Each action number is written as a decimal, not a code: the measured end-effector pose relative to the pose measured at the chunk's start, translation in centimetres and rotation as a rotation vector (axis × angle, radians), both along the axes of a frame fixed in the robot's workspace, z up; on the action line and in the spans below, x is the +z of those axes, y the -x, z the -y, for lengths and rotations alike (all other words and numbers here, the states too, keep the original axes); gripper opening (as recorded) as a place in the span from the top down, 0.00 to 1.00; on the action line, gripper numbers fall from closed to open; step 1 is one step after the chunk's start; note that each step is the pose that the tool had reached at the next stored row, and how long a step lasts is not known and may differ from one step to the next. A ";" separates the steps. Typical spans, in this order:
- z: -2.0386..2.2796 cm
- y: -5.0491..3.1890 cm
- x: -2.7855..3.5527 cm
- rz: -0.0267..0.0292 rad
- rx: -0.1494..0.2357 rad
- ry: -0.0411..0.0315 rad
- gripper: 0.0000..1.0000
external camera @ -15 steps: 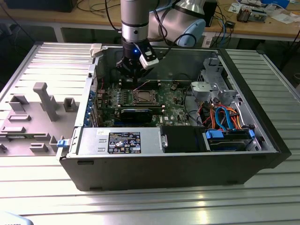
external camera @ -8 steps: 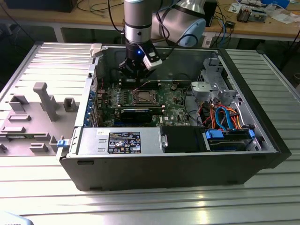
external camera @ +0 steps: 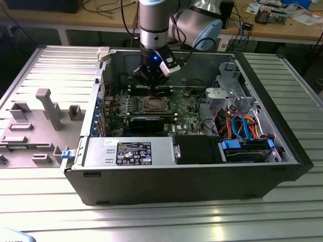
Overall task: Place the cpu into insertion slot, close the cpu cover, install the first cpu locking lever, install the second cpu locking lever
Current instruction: 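Install the first cpu locking lever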
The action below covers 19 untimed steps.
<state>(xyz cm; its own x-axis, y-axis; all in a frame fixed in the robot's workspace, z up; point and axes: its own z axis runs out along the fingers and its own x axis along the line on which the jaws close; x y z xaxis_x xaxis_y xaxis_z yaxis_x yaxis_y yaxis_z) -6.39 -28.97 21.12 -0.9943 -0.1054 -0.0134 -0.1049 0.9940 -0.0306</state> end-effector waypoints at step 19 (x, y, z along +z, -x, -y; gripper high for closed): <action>-0.04 -1.90 -1.00 -0.0004 0.028 0.0002 0.89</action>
<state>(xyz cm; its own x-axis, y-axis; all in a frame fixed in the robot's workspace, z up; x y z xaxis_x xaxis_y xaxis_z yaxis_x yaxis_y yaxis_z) -4.49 -28.93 20.12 -0.9910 -0.1329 -0.0130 -0.1324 0.9907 -0.0308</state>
